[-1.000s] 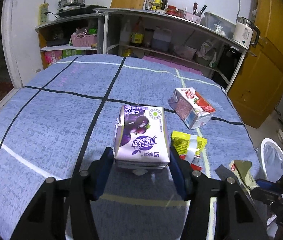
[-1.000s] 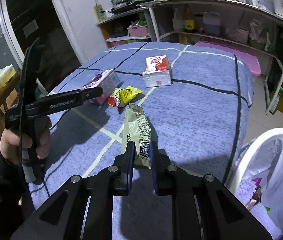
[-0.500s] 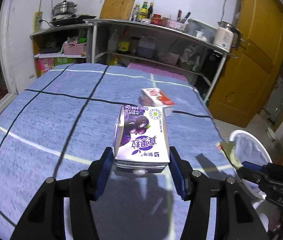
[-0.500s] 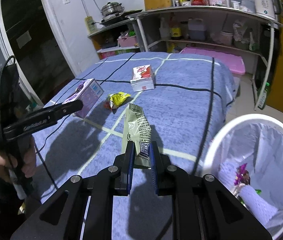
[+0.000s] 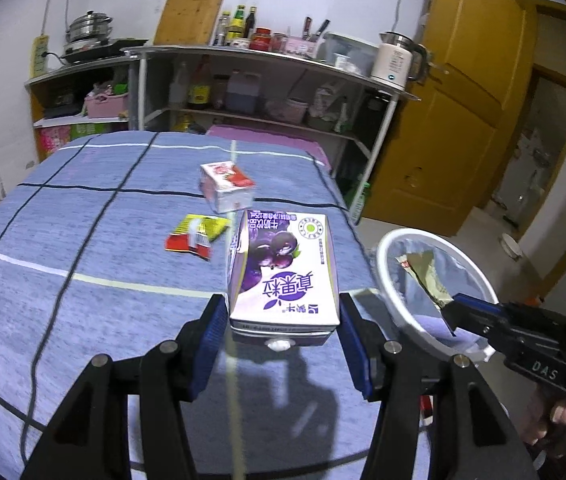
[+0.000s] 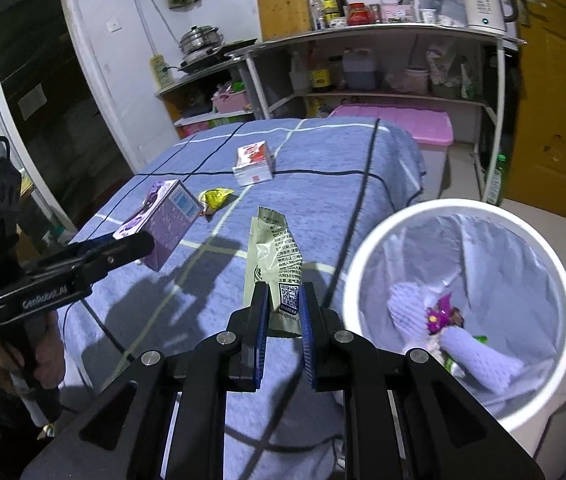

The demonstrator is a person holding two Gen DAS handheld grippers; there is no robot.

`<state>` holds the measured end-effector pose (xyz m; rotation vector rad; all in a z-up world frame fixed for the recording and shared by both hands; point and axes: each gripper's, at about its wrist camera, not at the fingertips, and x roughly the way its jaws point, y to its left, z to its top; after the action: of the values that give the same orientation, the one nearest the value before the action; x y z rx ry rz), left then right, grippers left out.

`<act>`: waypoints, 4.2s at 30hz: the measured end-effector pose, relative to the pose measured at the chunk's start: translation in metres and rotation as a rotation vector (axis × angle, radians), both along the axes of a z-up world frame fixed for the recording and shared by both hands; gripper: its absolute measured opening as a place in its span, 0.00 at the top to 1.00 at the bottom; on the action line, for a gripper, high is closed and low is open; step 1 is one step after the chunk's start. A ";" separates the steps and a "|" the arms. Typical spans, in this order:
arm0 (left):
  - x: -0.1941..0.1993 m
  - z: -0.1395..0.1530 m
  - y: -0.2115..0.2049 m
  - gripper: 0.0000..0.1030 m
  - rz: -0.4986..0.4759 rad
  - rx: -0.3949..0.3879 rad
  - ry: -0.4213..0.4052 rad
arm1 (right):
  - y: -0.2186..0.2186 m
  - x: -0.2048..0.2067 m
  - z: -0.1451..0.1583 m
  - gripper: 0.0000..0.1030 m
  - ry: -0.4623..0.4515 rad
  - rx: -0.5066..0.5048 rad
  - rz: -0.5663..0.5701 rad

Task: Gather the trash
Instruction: 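Carry the purple carton and beige wrapper over the trash bin with both tools, then open both tools to drop the carton and wrapper into the bin, then move both tools back over the table toward the juice box and yellow wrapper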

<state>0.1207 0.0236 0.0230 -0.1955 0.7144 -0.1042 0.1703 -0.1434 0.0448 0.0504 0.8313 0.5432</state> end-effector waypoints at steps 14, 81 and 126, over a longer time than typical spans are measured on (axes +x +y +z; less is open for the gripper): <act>-0.002 0.004 -0.053 0.44 -0.116 -0.001 0.002 | -0.046 -0.018 0.005 0.84 -0.012 0.008 -0.097; 0.049 -0.011 -0.143 0.42 -0.349 -0.021 0.061 | -0.120 0.006 -0.019 0.73 0.064 -0.029 -0.298; -0.005 -0.005 -0.002 0.42 -0.020 -0.004 0.015 | 0.003 -0.015 0.012 0.65 -0.012 -0.001 -0.011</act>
<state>0.1158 0.0217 0.0184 -0.1932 0.7311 -0.1237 0.1552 -0.1404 0.0564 0.0508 0.8188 0.5320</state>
